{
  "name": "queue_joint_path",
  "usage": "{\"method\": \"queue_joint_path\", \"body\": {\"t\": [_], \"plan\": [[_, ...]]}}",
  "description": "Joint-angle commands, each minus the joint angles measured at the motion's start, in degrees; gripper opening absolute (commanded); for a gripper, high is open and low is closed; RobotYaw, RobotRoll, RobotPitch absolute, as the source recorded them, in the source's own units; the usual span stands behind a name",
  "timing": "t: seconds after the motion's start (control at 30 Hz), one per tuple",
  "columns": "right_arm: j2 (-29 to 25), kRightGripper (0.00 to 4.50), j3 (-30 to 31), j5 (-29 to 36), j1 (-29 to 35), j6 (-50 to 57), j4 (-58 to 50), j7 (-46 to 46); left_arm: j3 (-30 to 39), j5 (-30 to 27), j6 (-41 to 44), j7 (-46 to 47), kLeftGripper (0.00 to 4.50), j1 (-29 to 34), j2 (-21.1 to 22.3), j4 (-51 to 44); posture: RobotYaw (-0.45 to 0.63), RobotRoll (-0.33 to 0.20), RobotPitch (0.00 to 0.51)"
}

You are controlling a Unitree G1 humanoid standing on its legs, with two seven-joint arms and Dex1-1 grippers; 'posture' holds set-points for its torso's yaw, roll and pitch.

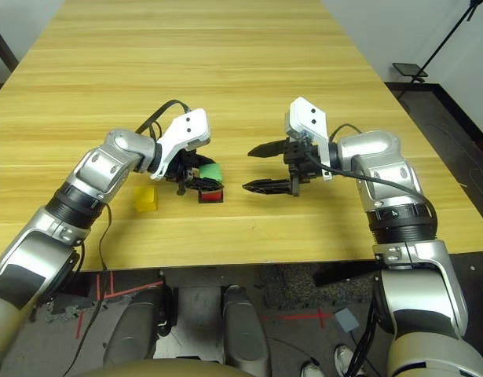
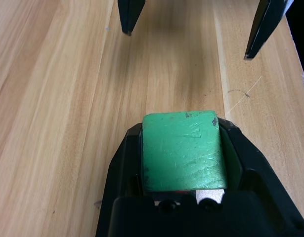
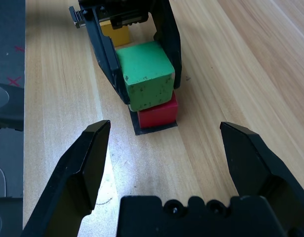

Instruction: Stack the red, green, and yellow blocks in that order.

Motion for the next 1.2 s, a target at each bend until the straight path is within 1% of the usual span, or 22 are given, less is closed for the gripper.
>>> {"method": "queue_joint_path", "body": {"t": [0.03, 0.4, 0.7, 0.8, 0.9, 1.03, 1.17, 1.2], "plan": [[-1.0, 4.5, -0.9, 0.9, 1.2, 0.8, -1.5, -0.4, -0.2, 0.7, -1.2, -0.3, 2.12, -0.3, -0.5, 1.3, 0.19, -0.014, 0.134], [-1.8, 4.5, -1.4, 1.7, 3.0, 2.6, -4.0, -1.0, 0.5, 1.3, -4.6, -0.9, 2.12, -1.3, -1.3, 4.9, 0.18, -0.017, 0.146], [-2.0, 4.5, -1.1, 2.3, 3.3, 3.4, -4.8, -1.6, 0.7, 1.5, -5.9, -1.2, 2.12, -1.2, -1.1, 5.9, 0.19, -0.019, 0.151], [-1.9, 4.5, -0.7, 2.4, 3.2, 3.3, -4.6, -1.5, 0.0, 2.5, -7.4, -1.7, 2.12, -1.0, -0.3, 5.9, 0.2, -0.022, 0.148], [-1.8, 4.5, -0.4, 2.4, 2.7, 3.0, -4.0, -1.1, 0.4, 2.8, -7.9, -2.3, 3.14, -0.7, 0.8, 4.6, 0.22, -0.027, 0.141], [-1.8, 4.5, 0.2, 1.6, 1.2, 1.0, -1.4, 0.1, 2.1, 1.7, -3.6, -3.0, 4.45, 0.3, 4.5, -1.8, 0.24, -0.031, 0.131], [-1.4, 4.5, 0.6, 1.4, -0.2, 0.0, 0.7, 0.7, 4.8, -1.0, 4.4, -3.3, 4.48, 2.8, 9.7, -12.5, 0.26, -0.033, 0.122], [-1.2, 4.5, 0.7, 1.3, -0.7, -0.3, 1.2, 0.8, 5.8, -2.1, 7.3, -3.4, 4.48, 4.0, 11.7, -16.2, 0.26, -0.034, 0.121]]}}
